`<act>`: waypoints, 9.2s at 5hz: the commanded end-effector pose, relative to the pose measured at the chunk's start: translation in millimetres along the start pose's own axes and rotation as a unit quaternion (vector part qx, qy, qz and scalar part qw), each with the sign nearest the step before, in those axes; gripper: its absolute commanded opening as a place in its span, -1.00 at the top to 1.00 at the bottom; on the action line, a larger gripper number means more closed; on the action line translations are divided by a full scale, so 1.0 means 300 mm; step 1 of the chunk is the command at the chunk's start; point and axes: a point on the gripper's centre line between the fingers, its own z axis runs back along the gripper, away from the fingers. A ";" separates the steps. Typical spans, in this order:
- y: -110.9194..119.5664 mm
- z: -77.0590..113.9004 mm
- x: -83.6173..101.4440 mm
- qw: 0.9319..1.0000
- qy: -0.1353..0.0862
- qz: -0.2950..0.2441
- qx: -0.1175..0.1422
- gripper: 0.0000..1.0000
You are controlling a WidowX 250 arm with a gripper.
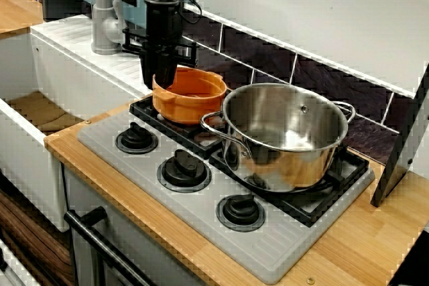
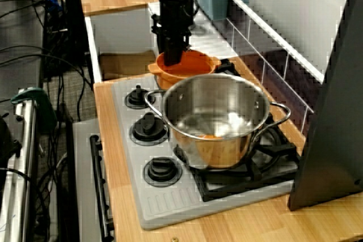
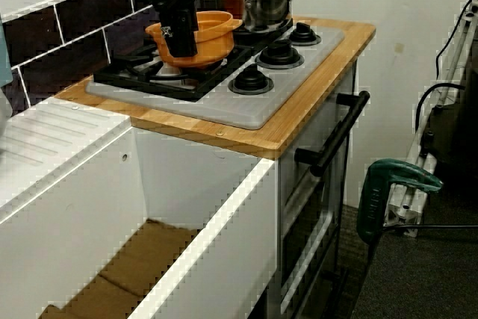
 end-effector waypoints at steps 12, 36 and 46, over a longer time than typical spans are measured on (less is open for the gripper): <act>-0.023 0.097 0.047 0.975 -0.057 -0.213 -0.035 -1.00; -0.063 0.208 0.030 0.990 -0.074 0.072 -0.097 -1.00; -0.093 0.241 0.041 0.967 -0.059 -0.244 -0.035 -1.00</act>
